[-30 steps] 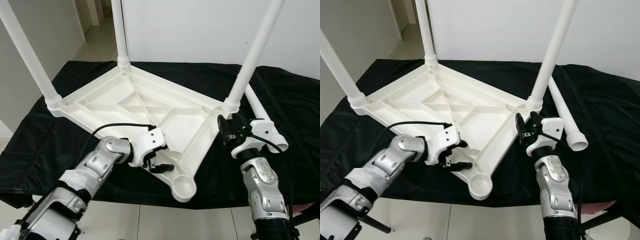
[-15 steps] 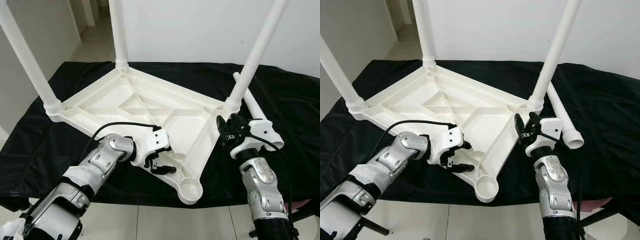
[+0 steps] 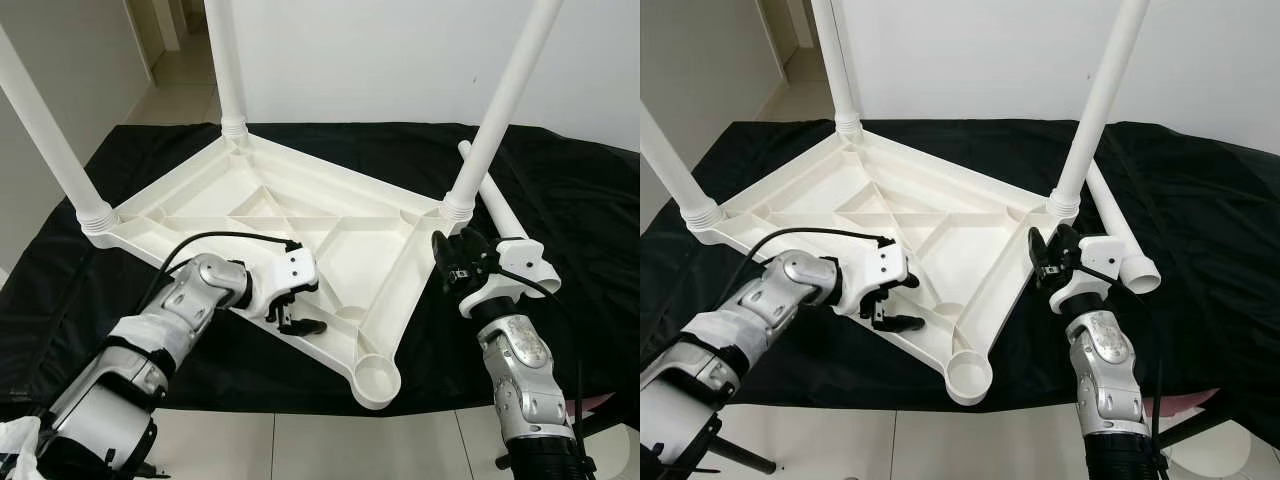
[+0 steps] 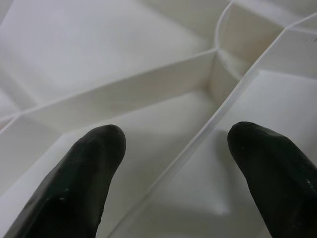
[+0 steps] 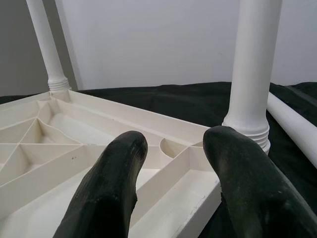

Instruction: Building children table

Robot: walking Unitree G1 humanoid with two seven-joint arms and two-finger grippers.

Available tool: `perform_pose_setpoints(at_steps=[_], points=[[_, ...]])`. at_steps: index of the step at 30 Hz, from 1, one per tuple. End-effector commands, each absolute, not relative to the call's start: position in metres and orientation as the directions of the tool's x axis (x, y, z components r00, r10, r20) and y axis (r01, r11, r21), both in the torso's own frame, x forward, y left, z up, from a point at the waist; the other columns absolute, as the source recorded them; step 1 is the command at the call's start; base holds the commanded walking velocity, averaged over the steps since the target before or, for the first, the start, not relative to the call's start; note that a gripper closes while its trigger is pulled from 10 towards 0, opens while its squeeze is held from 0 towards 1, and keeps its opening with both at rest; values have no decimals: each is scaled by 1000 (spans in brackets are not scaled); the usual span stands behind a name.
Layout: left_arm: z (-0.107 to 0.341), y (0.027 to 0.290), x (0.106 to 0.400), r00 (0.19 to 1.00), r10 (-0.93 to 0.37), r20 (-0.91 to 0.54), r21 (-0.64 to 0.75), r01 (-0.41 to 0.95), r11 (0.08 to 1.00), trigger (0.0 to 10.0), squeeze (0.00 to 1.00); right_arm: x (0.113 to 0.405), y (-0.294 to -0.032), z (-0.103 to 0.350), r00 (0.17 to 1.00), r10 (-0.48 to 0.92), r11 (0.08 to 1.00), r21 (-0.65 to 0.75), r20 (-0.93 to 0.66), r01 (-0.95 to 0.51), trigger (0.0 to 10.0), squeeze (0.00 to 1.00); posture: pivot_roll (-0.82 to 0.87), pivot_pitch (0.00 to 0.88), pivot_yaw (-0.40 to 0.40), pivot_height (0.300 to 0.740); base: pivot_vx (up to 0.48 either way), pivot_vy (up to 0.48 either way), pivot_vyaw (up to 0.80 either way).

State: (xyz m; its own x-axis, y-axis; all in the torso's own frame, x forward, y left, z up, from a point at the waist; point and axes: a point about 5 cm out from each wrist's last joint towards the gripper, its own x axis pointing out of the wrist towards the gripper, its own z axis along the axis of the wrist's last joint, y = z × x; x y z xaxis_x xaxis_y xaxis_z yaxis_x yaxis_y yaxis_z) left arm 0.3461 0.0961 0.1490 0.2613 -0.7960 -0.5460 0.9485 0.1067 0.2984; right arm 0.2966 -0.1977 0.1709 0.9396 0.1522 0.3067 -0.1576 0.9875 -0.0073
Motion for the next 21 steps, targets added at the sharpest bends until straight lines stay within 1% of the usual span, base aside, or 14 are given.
perform_pose_setpoints(at_steps=[1, 3, 4, 5, 6, 7, 8, 9, 10, 12, 13, 14, 17, 21], points=[[142, 106, 346, 255, -766, -589, 279, 955, 103, 3451, 0, 297, -196, 168, 942, 157, 987, -9, 298, -162, 10000, 0, -10, 62, 55, 740, 0, 0, 0], [141, 107, 346, 254, -766, -590, 280, 955, 102, 3490, 0, 298, -196, 168, 941, 158, 987, -9, 298, -163, 10000, 0, -10, 62, 55, 740, 0, 0, 0], [141, 106, 345, 248, -768, -590, 279, 956, 95, 3137, 0, 298, -195, 168, 941, 160, 986, -9, 298, -164, 10000, 0, -8, 59, 55, 740, 0, 0, 0], [141, 106, 345, 248, -768, -590, 279, 956, 95, 3137, 0, 298, -195, 168, 941, 160, 986, -9, 298, -164, 10000, 0, -8, 59, 55, 740, 0, 0, 0], [141, 104, 344, 236, -774, -587, 276, 958, 82, 1725, 0, 299, -195, 169, 940, 163, 986, -10, 299, -167, 10000, 0, -6, 54, 54, 740, 0, 0, 0], [141, 104, 344, 236, -774, -587, 276, 958, 82, 1725, 0, 299, -195, 169, 940, 163, 986, -10, 299, -167, 10000, 0, -6, 54, 54, 740, 0, 0, 0], [140, 101, 342, 222, -779, -586, 273, 960, 67, 941, 0, 300, -194, 169, 940, 165, 985, -11, 299, -170, 10000, 0, -6, 54, 54, 740, 0, 0, 0], [139, 98, 341, 213, -783, -585, 273, 960, 57, 667, 0, 300, -194, 169, 939, 167, 985, -12, 300, -172, 10000, 0, -6, 54, 54, 740, 0, 0, 0], [139, 95, 340, 205, -788, -581, 274, 961, 48, 902, 0, 300, -193, 169, 939, 170, 985, -13, 300, -174, 10000, 0, -8, 49, 55, 740, 0, 0, 0], [138, 93, 339, 196, -792, -578, 272, 962, 39, 1020, 0, 300, -193, 169, 938, 171, 984, -13, 300, -175, 10000, 0, -10, 47, 56, 740, 0, 0, 0], [137, 91, 338, 187, -796, -576, 269, 963, 31, 706, 0, 300, -192, 169, 938, 172, 984, -14, 300, -176, 10000, 0, -12, 46, 57, 740, 0, 0, 0], [137, 89, 337, 180, -798, -575, 268, 963, 24, 0, 0, 300, -192, 168, 938, 173, 984, -15, 301, -176, 10000, 0, -12, 46, 57, 740, 0, 0, 0], [134, 85, 334, 159, -805, -572, 257, 966, 9, 0, 0, 299, -193, 168, 939, 169, 985, -16, 301, -172, 10000, 0, -14, 43, 60, 740, 0, 0, 0], [132, 83, 333, 156, -808, -568, 257, 966, 6, 0, 0, 299, -193, 168, 939, 167, 985, -17, 302, -170, 10000, 0, -19, 41, 62, 740, 0, 0, 0]])
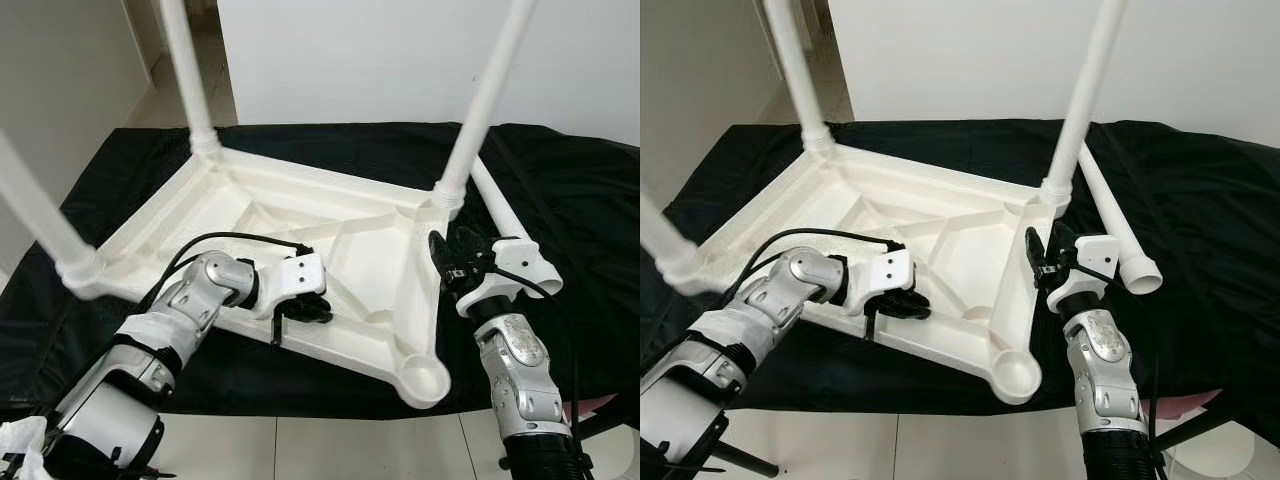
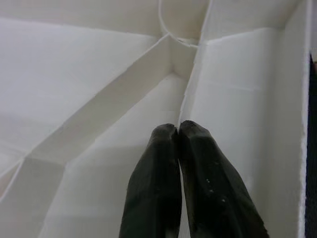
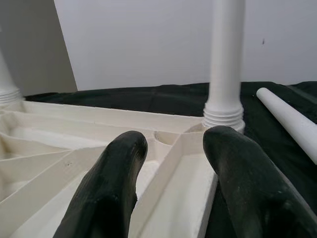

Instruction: Building children table

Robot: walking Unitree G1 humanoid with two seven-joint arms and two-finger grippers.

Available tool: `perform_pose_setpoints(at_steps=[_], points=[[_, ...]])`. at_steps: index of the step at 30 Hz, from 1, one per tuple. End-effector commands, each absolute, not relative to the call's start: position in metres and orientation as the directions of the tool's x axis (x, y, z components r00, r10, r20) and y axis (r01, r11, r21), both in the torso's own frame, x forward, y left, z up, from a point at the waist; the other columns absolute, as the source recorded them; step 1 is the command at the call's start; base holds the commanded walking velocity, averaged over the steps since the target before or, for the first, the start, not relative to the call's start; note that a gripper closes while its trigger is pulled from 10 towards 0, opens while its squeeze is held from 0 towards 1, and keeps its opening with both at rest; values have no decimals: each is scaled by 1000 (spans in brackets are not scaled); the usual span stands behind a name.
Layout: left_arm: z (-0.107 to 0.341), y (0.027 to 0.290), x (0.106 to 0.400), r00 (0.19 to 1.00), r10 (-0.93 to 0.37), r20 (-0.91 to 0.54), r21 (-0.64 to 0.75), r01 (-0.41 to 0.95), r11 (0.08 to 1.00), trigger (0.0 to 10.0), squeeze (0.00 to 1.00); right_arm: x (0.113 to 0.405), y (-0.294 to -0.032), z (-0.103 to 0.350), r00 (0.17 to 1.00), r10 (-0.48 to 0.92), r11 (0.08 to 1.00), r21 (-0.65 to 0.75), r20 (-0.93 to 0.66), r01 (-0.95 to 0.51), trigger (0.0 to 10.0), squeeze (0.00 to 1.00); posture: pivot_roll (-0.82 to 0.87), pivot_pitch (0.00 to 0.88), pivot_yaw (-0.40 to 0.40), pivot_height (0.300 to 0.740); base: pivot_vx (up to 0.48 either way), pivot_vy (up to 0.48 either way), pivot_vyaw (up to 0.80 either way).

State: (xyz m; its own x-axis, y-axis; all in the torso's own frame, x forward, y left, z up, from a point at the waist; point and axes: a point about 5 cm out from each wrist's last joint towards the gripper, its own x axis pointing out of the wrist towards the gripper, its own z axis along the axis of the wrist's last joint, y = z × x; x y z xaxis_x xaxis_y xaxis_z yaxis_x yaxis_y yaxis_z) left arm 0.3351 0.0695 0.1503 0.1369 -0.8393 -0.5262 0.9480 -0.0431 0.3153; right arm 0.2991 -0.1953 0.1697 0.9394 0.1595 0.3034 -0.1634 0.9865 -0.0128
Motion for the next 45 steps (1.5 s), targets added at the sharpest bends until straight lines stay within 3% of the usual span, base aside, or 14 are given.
perform_pose_setpoints(at_steps=[1, 2, 3, 8, 9, 11, 12, 16, 17, 18, 29, 35, 44, 45], points=[[132, 83, 333, 156, -808, -568, 257, 966, 6, 0, 0, 299, -193, 168, 939, 167, 985, -17, 302, -170, 10000, 0, -19, 41, 62, 740, 0, 0, 0], [131, 81, 333, 164, -807, -568, 265, 964, 9, 8824, 0, 299, -193, 168, 939, 166, 986, -17, 302, -169, 10000, 0, -20, 40, 63, 740, 0, 0, 0], [130, 80, 334, 174, -803, -569, 277, 961, 12, 10000, 0, 299, -194, 168, 939, 165, 986, -17, 302, -168, 10000, 0, -20, 41, 61, 740, 0, 0, 0], [130, 78, 334, 192, -802, -565, 295, 955, 20, 10000, 0, 299, -194, 169, 938, 165, 986, -16, 304, -168, 10000, 0, -20, 44, 58, 740, 0, 0, 0], [131, 79, 335, 192, -807, -558, 289, 957, 28, 10000, 208, 299, -194, 169, 938, 165, 986, -15, 304, -169, 10000, 0, -19, 45, 56, 740, 0, 0, 0], [132, 79, 335, 192, -811, -552, 284, 958, 34, 10000, 208, 299, -193, 169, 938, 165, 986, -14, 304, -169, 10000, 0, -19, 45, 56, 740, 0, 0, 0], [135, 79, 335, 186, -819, -542, 278, 960, 34, 10000, 1000, 300, -193, 169, 939, 161, 986, -8, 304, -167, 10000, 0, -17, 49, 54, 740, 0, 0, 0], [139, 80, 336, 188, -828, -527, 286, 958, 36, 10000, 1000, 301, -193, 169, 941, 154, 987, 1, 303, -161, 10000, 0, -16, 52, 52, 740, 0, 0, 0], [143, 80, 336, 189, -841, -507, 285, 958, 44, 10000, 349, 303, -195, 169, 944, 136, 989, 14, 299, -147, 10000, 0, -16, 55, 52, 740, 0, 0, 0], [147, 79, 336, 186, -856, -483, 278, 959, 52, 10000, 0, 304, -196, 170, 948, 120, 991, 21, 296, -132, 10000, 0, -16, 55, 52, 740, 0, 0, 0], [198, 64, 339, 232, -964, -132, 145, 966, 212, 10000, 0, 322, -230, 168, 971, -118, 992, -22, 210, 125, 10000, 0, -18, 66, 48, 740, 0, 0, 0], [216, 55, 351, 436, -900, 6, 81, 897, 435, 10000, 0, 331, -260, 169, 946, -278, 958, -23, 167, 286, 10000, 0, -10, 75, 37, 740, 0, 0, 0], [221, 51, 350, 558, -827, 64, 17, 828, 560, 10000, 0, 336, -281, 172, 922, -357, 930, -38, 151, 366, 10000, 0, -4, 86, 34, 740, 0, 0, 0], [222, 49, 349, 570, -818, 69, -3, 821, 572, 10000, 0, 336, -284, 173, 917, -370, 925, -35, 149, 379, 10000, 180, -3, 91, 34, 740, 0, 0, 0]])
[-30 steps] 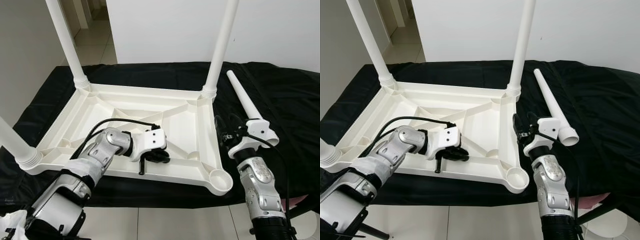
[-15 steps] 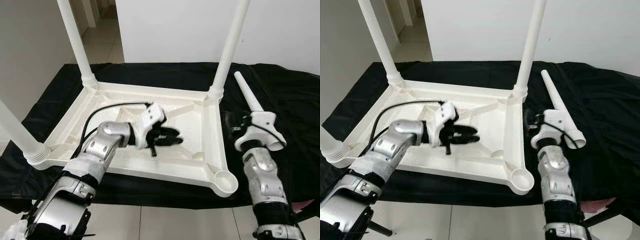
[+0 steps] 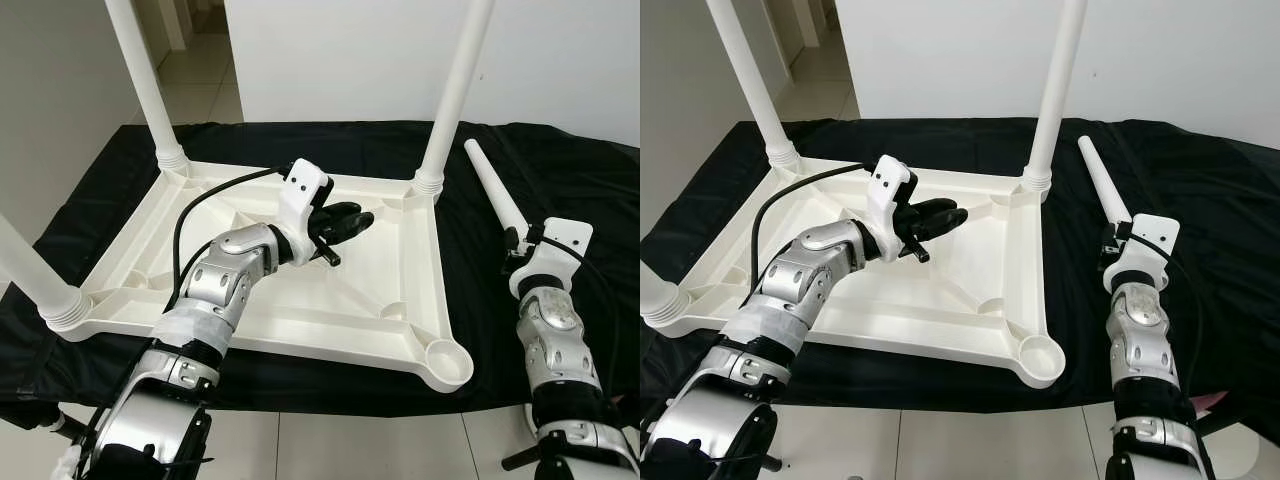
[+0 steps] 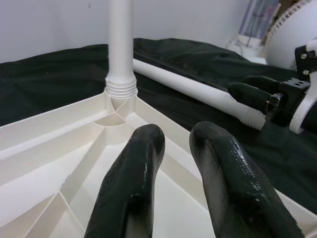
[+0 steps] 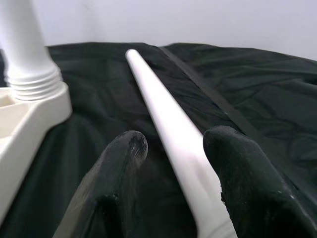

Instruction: Building children table

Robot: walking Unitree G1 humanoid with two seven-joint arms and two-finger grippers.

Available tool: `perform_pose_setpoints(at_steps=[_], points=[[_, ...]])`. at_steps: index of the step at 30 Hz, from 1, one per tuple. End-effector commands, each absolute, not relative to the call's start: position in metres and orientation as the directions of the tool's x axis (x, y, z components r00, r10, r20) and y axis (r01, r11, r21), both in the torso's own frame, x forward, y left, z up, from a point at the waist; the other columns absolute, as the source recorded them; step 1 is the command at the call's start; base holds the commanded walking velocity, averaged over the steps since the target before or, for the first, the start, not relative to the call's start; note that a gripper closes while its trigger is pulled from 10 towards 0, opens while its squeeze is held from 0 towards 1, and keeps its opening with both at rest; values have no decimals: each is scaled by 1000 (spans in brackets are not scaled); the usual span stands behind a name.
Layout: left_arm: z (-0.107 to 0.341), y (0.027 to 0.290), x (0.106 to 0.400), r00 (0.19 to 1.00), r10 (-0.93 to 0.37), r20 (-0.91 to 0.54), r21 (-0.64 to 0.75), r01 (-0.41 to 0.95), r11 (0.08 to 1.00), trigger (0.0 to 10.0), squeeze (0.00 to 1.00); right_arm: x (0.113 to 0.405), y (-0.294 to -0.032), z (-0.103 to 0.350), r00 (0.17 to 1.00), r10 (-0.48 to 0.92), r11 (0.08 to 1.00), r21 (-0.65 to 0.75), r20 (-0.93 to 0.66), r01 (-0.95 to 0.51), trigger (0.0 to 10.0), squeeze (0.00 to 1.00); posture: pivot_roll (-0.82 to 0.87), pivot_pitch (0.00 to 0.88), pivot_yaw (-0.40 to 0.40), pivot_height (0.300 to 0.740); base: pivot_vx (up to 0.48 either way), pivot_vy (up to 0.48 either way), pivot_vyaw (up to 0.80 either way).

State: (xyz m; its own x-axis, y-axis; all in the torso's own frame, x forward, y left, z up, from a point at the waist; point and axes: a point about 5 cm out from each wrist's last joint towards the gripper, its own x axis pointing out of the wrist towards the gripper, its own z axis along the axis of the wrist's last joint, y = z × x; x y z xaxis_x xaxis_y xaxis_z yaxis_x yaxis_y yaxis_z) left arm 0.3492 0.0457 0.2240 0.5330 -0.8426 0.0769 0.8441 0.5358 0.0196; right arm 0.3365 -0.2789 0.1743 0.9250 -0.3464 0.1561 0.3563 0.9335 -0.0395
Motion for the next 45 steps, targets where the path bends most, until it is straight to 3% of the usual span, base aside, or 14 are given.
perform_pose_setpoints(at_steps=[1, 2, 14, 15, 16, 24, 45], points=[[222, 49, 349, 570, -818, 69, -3, 821, 572, 10000, 0, 336, -284, 173, 917, -370, 925, -35, 149, 379, 10000, 180, -3, 91, 34, 740, 0, 0, 0], [221, 40, 346, 587, -805, 89, -19, 809, 588, 10000, 0, 337, -288, 174, 919, -367, 928, -9, 146, 372, 10000, 1000, -4, 105, 36, 740, 0, 0, 0], [208, 6, 322, 534, -842, 74, -17, 845, 534, 10000, 0, 339, -293, 170, 952, -286, 958, -6, 111, 288, 10000, 1000, 0, 125, 26, 740, 0, 0, 0], [207, 2, 319, 527, -847, 75, -26, 850, 526, 10000, 0, 339, -294, 168, 960, -266, 964, -6, 93, 267, 10000, 282, 2, 126, 25, 740, 0, 0, 0], [207, 0, 316, 527, -847, 75, -33, 850, 526, 10000, 0, 339, -294, 166, 965, -250, 968, -9, 85, 251, 10000, 0, 3, 129, 27, 740, 0, 0, 0], [197, -5, 307, 522, -851, 54, -75, 852, 518, 10000, 0, 334, -298, 154, 983, -179, 981, -62, 38, 182, 10000, 0, 11, 135, 34, 740, 0, 0, 0], [197, -4, 300, 536, -844, 30, -95, 842, 531, 10000, 0, 318, -313, 130, 971, -239, 968, -84, -26, 236, 10000, 0, 34, 120, 65, 740, 0, 0, 0]])
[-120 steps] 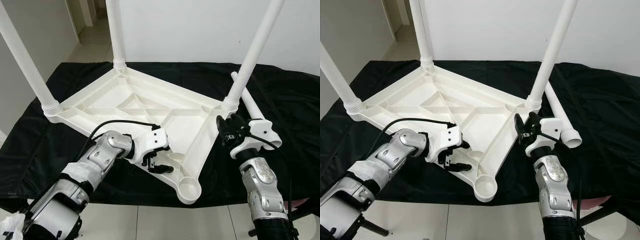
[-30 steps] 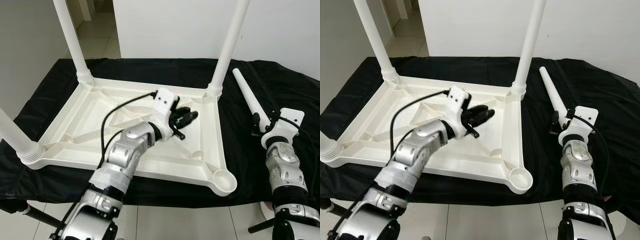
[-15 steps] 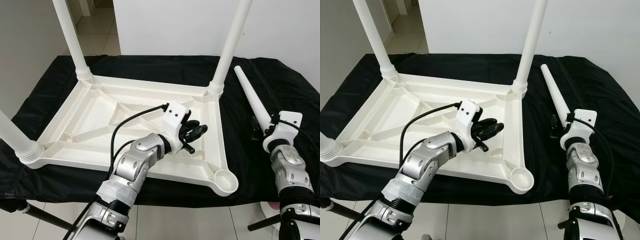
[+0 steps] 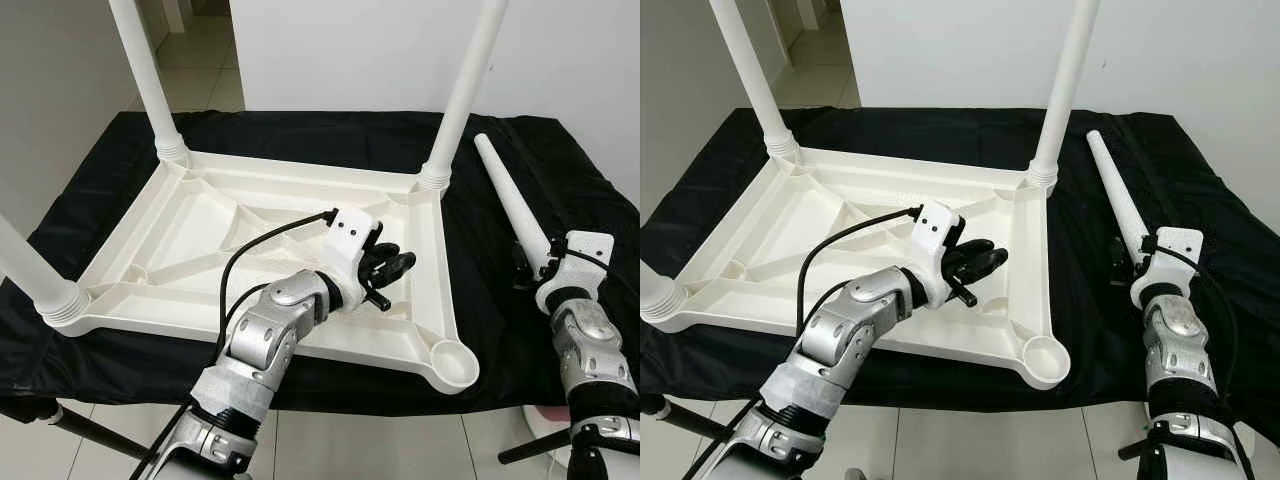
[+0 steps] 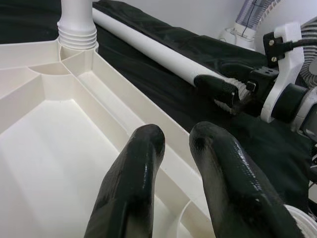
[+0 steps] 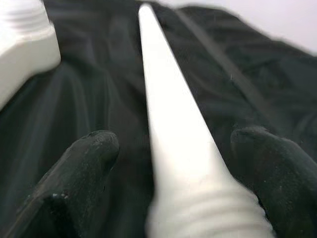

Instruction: Building children table

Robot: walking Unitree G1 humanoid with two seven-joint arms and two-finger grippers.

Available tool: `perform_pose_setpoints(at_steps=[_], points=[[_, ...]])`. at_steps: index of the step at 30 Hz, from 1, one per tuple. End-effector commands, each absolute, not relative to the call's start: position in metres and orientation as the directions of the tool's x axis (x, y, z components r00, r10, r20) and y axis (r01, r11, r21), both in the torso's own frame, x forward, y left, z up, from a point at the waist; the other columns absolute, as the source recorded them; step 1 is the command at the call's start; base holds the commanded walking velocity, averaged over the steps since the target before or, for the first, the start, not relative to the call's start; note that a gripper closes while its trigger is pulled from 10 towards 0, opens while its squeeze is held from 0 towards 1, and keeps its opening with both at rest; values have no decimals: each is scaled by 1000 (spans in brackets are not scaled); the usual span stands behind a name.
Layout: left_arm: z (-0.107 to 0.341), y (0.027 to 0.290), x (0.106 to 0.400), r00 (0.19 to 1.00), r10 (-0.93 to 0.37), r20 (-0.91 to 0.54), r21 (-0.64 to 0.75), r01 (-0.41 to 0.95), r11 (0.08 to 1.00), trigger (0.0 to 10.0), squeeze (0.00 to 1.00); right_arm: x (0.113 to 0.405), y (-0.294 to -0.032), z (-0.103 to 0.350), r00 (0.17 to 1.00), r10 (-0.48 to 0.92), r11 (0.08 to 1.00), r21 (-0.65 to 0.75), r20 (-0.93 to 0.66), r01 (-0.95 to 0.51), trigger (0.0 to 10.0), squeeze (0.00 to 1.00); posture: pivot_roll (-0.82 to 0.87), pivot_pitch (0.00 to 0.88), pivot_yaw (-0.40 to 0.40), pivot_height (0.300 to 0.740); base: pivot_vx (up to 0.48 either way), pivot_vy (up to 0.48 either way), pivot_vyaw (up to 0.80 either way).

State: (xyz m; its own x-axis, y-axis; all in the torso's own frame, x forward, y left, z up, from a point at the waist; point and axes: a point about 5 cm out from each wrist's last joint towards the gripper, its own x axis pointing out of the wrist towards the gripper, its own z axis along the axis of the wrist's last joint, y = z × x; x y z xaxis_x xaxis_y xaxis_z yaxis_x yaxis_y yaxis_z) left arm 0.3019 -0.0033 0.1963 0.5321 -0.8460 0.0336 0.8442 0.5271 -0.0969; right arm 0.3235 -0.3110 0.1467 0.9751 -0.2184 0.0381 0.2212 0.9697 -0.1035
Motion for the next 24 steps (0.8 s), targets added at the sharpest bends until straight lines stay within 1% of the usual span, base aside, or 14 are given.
perform_pose_setpoints(at_steps=[1, 9, 17, 18, 20, 21, 24], points=[[197, -4, 300, 536, -844, 30, -95, 842, 531, 10000, 0, 318, -313, 130, 971, -239, 968, -84, -26, 236, 10000, 0, 34, 120, 65, 740, 0, 0, 0], [199, -5, 299, 533, -846, 30, -95, 844, 528, 10000, 0, 307, -314, 122, 965, -262, 964, -58, -30, 260, 10000, 0, 31, 124, 70, 740, 0, 0, 0], [201, -6, 301, 533, -846, 31, -99, 844, 528, 10000, 0, 304, -304, 114, 973, -230, 972, -58, -13, 229, 10000, 0, 26, 126, 76, 740, 0, 0, 0], [201, -6, 301, 532, -846, 31, -96, 844, 527, 10000, 0, 305, -302, 114, 975, -221, 974, -53, -11, 220, 2275, 0, 26, 126, 75, 740, 0, 0, 0], [202, -7, 301, 532, -846, 32, -95, 845, 527, 10000, 0, 305, -302, 114, 976, -216, 975, -46, -10, 216, 2275, 0, 26, 125, 75, 740, 0, 0, 0], [202, -7, 301, 532, -846, 32, -94, 845, 527, 10000, 0, 306, -301, 114, 978, -209, 977, -40, -9, 208, 0, 0, 26, 123, 74, 740, 0, 0, 0], [202, -8, 302, 533, -845, 34, -90, 844, 529, 10000, 0, 307, -299, 114, 980, -198, 980, -27, -15, 197, 0, 0, 27, 117, 69, 740, 0, 0, 0]])
